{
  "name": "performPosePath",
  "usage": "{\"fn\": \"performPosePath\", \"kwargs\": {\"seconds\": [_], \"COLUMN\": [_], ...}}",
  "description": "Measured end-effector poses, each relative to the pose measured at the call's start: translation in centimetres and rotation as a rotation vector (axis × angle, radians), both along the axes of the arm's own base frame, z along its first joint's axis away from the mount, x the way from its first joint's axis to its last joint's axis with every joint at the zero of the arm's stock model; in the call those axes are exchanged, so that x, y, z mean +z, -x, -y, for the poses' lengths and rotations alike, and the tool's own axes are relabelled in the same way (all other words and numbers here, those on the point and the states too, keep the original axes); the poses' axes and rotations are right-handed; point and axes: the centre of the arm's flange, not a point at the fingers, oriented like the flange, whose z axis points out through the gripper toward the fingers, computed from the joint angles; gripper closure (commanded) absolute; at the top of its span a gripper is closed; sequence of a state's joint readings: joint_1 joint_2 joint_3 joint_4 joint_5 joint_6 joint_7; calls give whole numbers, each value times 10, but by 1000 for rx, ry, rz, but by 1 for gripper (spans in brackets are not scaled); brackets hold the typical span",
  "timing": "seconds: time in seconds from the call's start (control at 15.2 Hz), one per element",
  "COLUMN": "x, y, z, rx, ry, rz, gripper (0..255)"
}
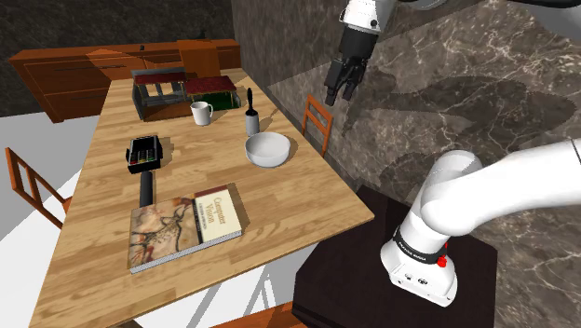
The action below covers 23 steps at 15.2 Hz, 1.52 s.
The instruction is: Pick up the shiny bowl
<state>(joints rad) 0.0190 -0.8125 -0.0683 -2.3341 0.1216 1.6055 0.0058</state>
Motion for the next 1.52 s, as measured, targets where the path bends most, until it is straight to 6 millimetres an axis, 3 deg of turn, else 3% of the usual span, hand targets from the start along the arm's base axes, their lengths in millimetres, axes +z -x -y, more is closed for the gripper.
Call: {"fn": "performPosePath", "kwargs": {"seconds": [0.33, 1.52], "x": [-23, -177], "y": [-27, -193], "z": [10, 85], "rx": [2, 17], "ry": [10, 71], "rz": [-7, -41], "gripper": [0, 0]}}
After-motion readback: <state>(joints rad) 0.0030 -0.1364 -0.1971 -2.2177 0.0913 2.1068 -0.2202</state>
